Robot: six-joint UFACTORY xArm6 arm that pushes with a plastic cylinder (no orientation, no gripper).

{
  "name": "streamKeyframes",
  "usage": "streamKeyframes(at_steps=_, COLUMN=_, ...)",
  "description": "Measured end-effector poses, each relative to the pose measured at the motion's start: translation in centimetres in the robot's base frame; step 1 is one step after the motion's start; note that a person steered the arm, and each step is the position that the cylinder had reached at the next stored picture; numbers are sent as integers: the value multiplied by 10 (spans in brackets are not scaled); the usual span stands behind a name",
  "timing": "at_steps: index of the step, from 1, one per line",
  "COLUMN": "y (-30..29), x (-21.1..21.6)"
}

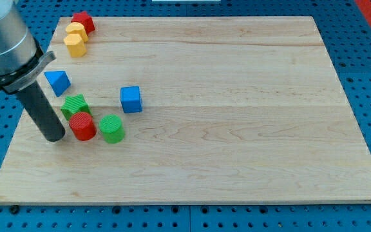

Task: Move the red circle in between the green star and green circle

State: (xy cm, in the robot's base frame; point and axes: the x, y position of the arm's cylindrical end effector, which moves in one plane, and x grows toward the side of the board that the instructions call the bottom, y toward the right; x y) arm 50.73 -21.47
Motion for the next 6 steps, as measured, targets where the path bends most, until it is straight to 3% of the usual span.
streamKeyframes(at_steps=3, y=33, x=-3)
streamKeyframes(at_steps=4, y=20, x=35)
streamKeyframes(at_steps=5, y=75, x=57)
streamKeyframes(at_steps=6, y=123, x=41)
